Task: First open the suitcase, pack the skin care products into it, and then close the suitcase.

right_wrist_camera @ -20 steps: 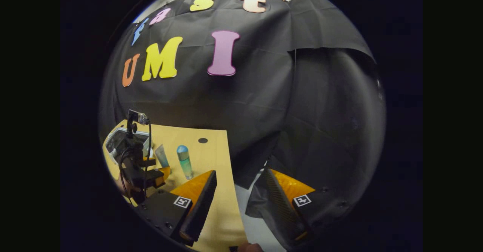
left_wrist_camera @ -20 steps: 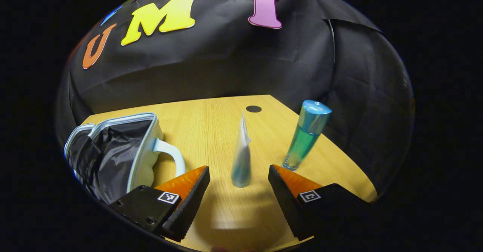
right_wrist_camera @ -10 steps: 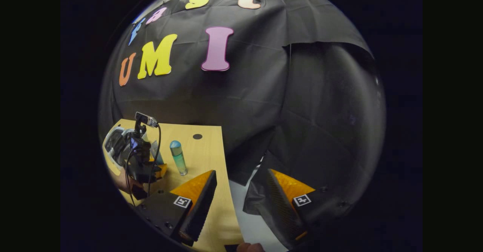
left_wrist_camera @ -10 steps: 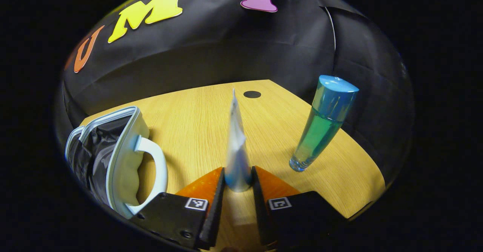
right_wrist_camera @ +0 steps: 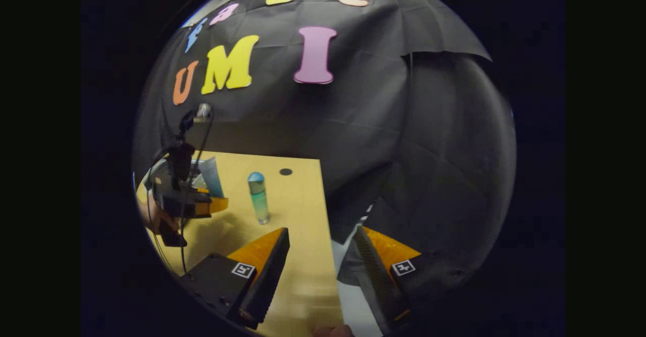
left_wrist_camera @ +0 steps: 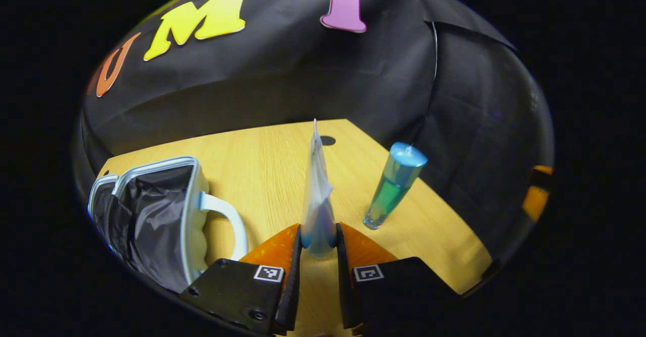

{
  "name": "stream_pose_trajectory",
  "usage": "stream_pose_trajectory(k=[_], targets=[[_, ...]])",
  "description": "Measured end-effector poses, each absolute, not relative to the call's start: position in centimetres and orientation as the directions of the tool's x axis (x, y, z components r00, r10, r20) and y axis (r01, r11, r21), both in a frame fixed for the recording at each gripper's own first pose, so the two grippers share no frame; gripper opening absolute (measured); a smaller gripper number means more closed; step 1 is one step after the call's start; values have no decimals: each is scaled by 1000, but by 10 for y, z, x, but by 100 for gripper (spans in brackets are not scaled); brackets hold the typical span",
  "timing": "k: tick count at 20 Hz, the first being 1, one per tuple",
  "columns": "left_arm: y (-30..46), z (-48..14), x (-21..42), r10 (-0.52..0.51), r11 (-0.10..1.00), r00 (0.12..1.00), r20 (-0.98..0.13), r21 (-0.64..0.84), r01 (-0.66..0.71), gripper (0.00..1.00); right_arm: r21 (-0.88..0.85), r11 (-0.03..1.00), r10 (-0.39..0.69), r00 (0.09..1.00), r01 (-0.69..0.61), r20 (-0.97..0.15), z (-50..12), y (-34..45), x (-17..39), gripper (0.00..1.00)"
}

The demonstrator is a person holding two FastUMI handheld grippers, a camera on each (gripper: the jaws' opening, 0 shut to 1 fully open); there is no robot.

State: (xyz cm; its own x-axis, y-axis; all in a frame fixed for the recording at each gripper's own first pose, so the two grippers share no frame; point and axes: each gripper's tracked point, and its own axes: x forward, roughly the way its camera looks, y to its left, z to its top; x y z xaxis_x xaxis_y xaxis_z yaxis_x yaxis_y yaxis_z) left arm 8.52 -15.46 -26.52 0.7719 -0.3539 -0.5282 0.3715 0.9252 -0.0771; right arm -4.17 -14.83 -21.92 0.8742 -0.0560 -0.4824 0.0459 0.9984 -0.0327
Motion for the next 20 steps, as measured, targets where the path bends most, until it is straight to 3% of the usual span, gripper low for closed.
stream_pose_trajectory(k=[4, 9, 15, 19, 20], targets=[[-117, -223, 59, -336, 940, 797, -502, -121, 320, 35, 61, 997, 68, 862, -43, -502, -257, -97, -3, 79], [-55, -201, 27, -239, 971, 820, -520, -126, 203, 35, 109, 990, 137, 836, -92, -532, -293, -56, 42, 79], [33, -187, 0, -69, 995, 843, -534, -96, 21, 36, 159, 986, 129, 792, -41, -597, -329, -46, 90, 80], [82, -183, -19, 25, 992, 838, -545, -89, -87, 35, 191, 982, 123, 767, -1, -630, -343, -42, 105, 73], [92, -185, -19, 43, 990, 834, -550, -89, -110, 35, 189, 982, 121, 764, 1, -633, -344, -41, 107, 66]])
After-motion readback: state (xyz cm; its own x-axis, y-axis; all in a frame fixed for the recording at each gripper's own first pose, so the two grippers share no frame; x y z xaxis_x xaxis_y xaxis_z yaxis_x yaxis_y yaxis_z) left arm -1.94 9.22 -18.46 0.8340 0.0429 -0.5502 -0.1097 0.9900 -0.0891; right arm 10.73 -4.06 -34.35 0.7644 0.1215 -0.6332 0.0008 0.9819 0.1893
